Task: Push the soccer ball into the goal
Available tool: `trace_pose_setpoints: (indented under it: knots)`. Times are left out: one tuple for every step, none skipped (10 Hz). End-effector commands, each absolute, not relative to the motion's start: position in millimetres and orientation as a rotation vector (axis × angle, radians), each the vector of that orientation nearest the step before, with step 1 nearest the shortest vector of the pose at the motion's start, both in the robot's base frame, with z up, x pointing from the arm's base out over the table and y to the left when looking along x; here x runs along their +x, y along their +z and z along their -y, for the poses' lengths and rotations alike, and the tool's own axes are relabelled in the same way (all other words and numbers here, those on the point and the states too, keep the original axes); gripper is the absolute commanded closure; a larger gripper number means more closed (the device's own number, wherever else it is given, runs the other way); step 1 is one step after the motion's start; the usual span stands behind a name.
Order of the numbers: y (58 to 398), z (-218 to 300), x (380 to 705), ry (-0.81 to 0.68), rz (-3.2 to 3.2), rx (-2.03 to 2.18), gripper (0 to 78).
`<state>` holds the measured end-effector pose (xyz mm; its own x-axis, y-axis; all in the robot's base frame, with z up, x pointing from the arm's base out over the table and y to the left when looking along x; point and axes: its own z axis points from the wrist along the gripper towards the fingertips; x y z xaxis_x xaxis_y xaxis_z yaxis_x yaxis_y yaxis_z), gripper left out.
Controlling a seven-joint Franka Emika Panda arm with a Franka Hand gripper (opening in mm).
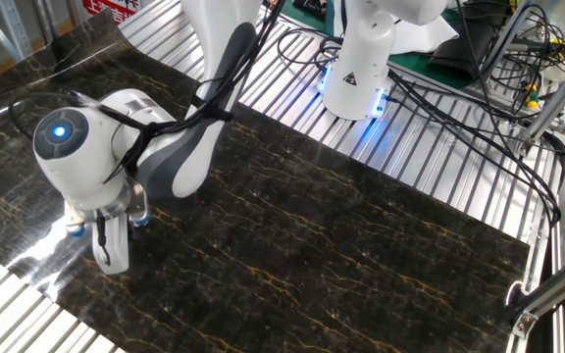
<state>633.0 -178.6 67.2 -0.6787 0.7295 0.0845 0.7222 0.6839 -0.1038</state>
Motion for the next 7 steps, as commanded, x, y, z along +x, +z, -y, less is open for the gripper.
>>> trace_pose_setpoints:
  knots:
    - [71.2, 181.7, 632.8, 0.008, 2.640, -1.584, 76.4]
    - [70.9, 188.9, 632.3, 0.020, 2.649, -1.582, 76.4]
    - [70.4, 189.7, 634.0, 0.039, 2.637, -1.618, 76.4]
    - [70.4, 189.9, 634.0, 0.081, 2.636, -1.655, 76.4]
    - [70.4, 189.9, 634.1, 0.086, 2.622, -1.676, 76.4]
    - [70.5, 189.9, 634.1, 0.092, 2.597, -1.694, 76.4]
    - [70.5, 189.9, 634.1, 0.127, 2.568, -1.720, 76.4]
